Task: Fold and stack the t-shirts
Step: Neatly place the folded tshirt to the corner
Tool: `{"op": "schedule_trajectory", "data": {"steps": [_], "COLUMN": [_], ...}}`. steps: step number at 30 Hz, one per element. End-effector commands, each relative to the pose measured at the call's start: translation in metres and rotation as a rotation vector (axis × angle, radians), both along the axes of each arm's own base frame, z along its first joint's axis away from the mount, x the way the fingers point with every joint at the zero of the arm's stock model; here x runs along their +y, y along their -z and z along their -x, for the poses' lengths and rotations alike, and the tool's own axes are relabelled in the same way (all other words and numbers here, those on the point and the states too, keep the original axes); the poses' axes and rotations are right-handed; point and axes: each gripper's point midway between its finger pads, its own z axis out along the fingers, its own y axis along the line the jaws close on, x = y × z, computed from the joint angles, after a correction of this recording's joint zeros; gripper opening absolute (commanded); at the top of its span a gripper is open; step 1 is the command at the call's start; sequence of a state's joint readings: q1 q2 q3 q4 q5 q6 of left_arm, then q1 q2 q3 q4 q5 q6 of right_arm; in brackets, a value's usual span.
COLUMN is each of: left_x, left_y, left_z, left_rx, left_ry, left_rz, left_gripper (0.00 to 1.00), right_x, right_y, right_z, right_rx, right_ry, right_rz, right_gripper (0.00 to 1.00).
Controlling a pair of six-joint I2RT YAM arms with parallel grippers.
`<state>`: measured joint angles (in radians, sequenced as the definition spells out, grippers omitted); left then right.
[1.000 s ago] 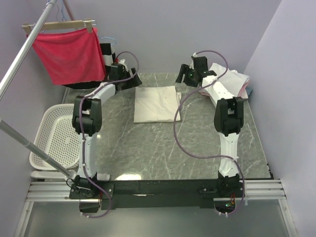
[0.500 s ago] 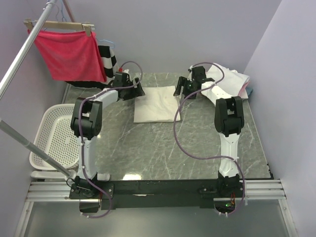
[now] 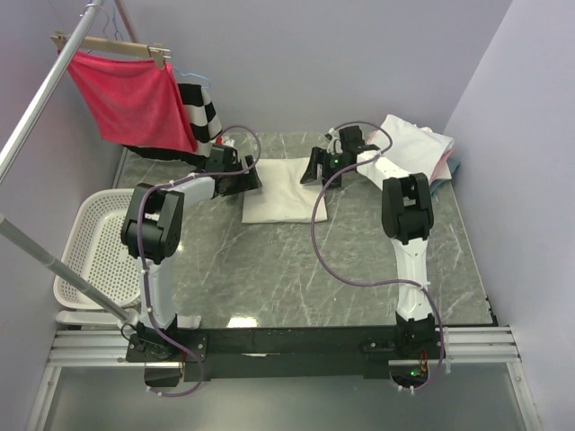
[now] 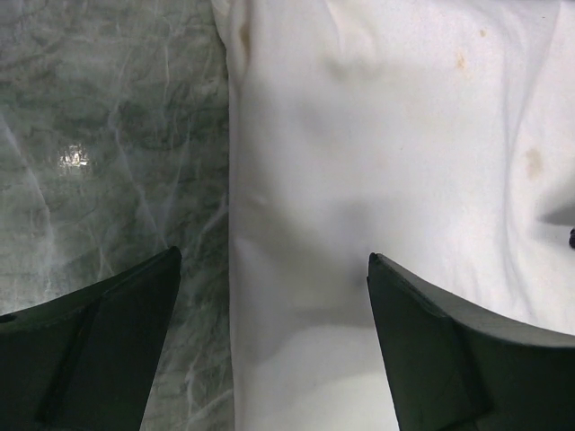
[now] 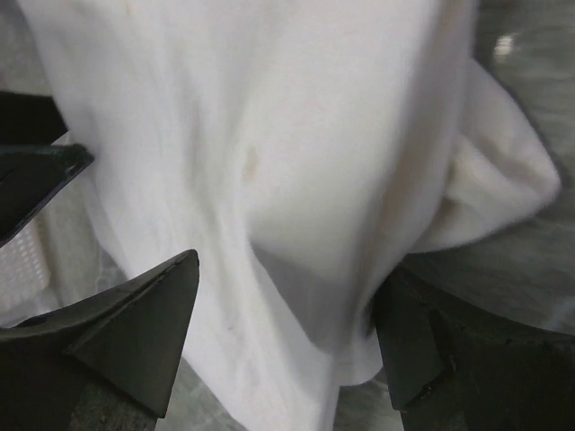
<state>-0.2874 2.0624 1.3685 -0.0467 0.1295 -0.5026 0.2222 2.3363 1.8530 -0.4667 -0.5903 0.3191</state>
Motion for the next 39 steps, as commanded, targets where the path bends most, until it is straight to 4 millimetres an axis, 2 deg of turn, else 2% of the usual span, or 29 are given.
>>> {"op": "schedule_trajectory", "data": {"steps": [1, 3, 5, 6, 8, 9, 11, 12, 14, 16, 18, 21, 25, 28, 29, 31, 32, 35, 38, 39], "left_x": [0.007, 0.002, -0.001, -0.002, -0.003, -0.003, 0.000, 0.002, 0.007, 0.012, 0.014, 0.015, 0.011, 0.008, 0.006, 0.003, 0.002, -0.002, -0.005, -0.007], "left_y": [0.015, 0.013, 0.012, 0.012, 0.012, 0.012, 0.012, 0.013, 0.013, 0.013, 0.016, 0.020, 0.024, 0.026, 0.026, 0.026, 0.025, 0.023, 0.022, 0.022], "left_z": [0.017, 0.016, 0.016, 0.016, 0.018, 0.019, 0.021, 0.022, 0.024, 0.025, 0.028, 0.029, 0.033, 0.034, 0.035, 0.035, 0.035, 0.037, 0.038, 0.038], "left_rx": [0.063, 0.062, 0.060, 0.059, 0.059, 0.063, 0.065, 0.066, 0.069, 0.068, 0.072, 0.078, 0.090, 0.096, 0.098, 0.097, 0.094, 0.094, 0.092, 0.093], "left_ry": [-0.021, -0.005, 0.003, 0.008, 0.012, 0.011, 0.008, 0.001, -0.005, -0.019, -0.021, -0.022, -0.013, -0.002, 0.004, 0.008, 0.009, 0.020, 0.028, 0.034], "left_rz": [-0.024, -0.021, -0.023, -0.024, -0.027, -0.031, -0.042, -0.053, -0.074, -0.096, -0.109, -0.110, -0.086, -0.072, -0.065, -0.053, -0.049, -0.035, -0.026, -0.019], "left_gripper": [0.91, 0.91, 0.91, 0.91, 0.91, 0.91, 0.91, 0.91, 0.91, 0.91, 0.91, 0.91, 0.91, 0.91, 0.91, 0.91, 0.91, 0.91, 0.91, 0.91], "right_x": [0.037, 0.046, 0.040, 0.036, 0.022, 0.006, -0.014, -0.027, -0.041, -0.052, -0.054, -0.043, -0.017, 0.008, 0.023, 0.041, 0.054, 0.077, 0.094, 0.096], "right_y": [-0.002, -0.008, -0.003, -0.009, -0.015, -0.011, -0.020, -0.017, -0.021, -0.017, -0.013, -0.002, 0.010, 0.013, 0.018, 0.016, 0.021, 0.023, 0.025, 0.027], "right_z": [0.026, 0.035, 0.036, 0.032, 0.026, 0.015, 0.011, 0.006, 0.008, 0.012, 0.017, 0.028, 0.039, 0.041, 0.048, 0.049, 0.054, 0.056, 0.055, 0.055], "right_rx": [0.059, 0.079, 0.076, 0.050, 0.011, -0.021, -0.063, -0.089, -0.091, -0.072, -0.057, -0.016, 0.025, 0.055, 0.086, 0.089, 0.113, 0.139, 0.159, 0.166], "right_ry": [-0.165, -0.207, -0.188, -0.165, -0.092, -0.022, 0.049, 0.090, 0.119, 0.131, 0.129, 0.098, 0.043, -0.003, -0.031, -0.066, -0.079, -0.086, -0.066, -0.054], "right_rz": [-0.150, -0.221, -0.218, -0.209, -0.161, -0.086, 0.015, 0.097, 0.169, 0.235, 0.245, 0.191, 0.062, -0.037, -0.066, -0.093, -0.101, -0.139, -0.174, -0.178], "right_gripper": [0.82, 0.81, 0.81, 0.80, 0.80, 0.80, 0.81, 0.82, 0.83, 0.83, 0.83, 0.83, 0.83, 0.83, 0.83, 0.83, 0.83, 0.82, 0.80, 0.72]}}
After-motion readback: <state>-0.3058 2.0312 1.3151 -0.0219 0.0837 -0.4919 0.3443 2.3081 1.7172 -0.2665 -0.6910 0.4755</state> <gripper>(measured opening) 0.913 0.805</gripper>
